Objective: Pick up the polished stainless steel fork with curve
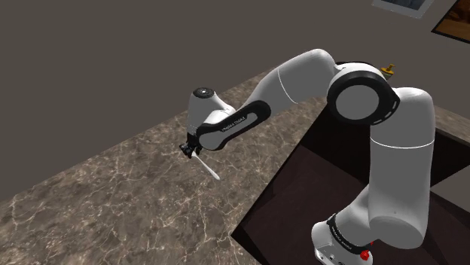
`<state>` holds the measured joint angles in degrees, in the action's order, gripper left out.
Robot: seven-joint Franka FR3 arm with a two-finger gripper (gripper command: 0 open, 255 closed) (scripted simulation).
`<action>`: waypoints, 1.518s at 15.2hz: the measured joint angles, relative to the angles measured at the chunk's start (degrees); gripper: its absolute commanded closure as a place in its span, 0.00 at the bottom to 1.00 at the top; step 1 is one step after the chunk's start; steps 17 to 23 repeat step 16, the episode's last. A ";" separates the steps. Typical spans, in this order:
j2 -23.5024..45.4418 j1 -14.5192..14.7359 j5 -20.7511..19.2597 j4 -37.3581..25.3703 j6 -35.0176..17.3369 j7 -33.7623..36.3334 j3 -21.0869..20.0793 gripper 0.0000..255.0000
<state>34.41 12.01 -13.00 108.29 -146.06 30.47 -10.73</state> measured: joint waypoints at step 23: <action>-7.92 -1.36 2.73 0.63 7.50 -1.93 -2.24 1.00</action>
